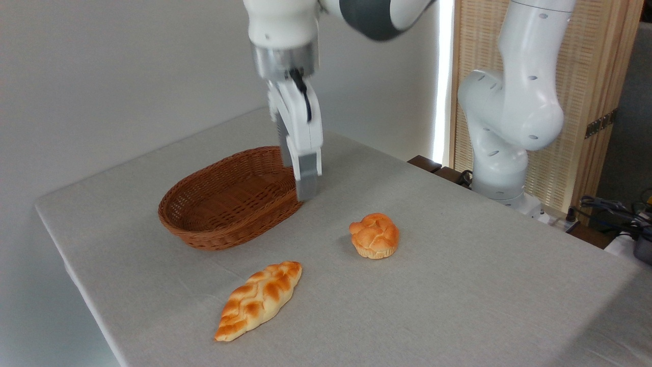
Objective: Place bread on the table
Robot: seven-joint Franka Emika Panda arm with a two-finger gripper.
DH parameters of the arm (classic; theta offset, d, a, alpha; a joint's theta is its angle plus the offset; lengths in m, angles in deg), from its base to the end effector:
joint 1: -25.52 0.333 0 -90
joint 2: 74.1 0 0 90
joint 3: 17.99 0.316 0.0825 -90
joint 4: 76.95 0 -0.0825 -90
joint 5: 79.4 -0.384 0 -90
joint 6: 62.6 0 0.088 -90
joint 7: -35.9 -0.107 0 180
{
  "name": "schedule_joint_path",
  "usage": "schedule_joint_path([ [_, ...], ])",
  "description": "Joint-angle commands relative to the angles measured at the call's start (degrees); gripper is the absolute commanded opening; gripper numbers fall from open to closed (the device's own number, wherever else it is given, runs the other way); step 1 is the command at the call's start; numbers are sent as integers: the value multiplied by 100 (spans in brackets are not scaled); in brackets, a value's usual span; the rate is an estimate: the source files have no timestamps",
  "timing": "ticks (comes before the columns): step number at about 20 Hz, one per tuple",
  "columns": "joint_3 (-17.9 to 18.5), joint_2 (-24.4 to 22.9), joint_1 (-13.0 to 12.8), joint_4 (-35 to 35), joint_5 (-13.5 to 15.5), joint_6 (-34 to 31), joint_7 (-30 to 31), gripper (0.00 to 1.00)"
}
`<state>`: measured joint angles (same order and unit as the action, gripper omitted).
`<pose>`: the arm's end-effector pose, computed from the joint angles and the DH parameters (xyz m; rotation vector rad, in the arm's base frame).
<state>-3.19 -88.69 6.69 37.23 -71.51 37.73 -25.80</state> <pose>0.4828 -0.0350 0.5683 2.5032 -1.5879 0.1476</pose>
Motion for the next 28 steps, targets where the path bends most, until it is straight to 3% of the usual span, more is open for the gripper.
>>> schedule_joint_path([
  [1, -1083, 613, 1036, -1027, 64, -83, 877, 100],
  [4, -1515, 711, 1547, -1380, 29, -83, 1125, 100],
  [6, -1525, 877, 1592, -1555, 3, -223, 1221, 100],
  [9, -1621, 1141, 1601, -1697, -453, -382, 1441, 100],
  [13, -1937, 1194, 1846, -1662, -516, -496, 1634, 100],
  [23, -2192, 1045, 1865, -1996, -437, -979, 1951, 100],
  [28, -1992, 1071, 1830, -2154, -455, -1059, 1881, 100],
])
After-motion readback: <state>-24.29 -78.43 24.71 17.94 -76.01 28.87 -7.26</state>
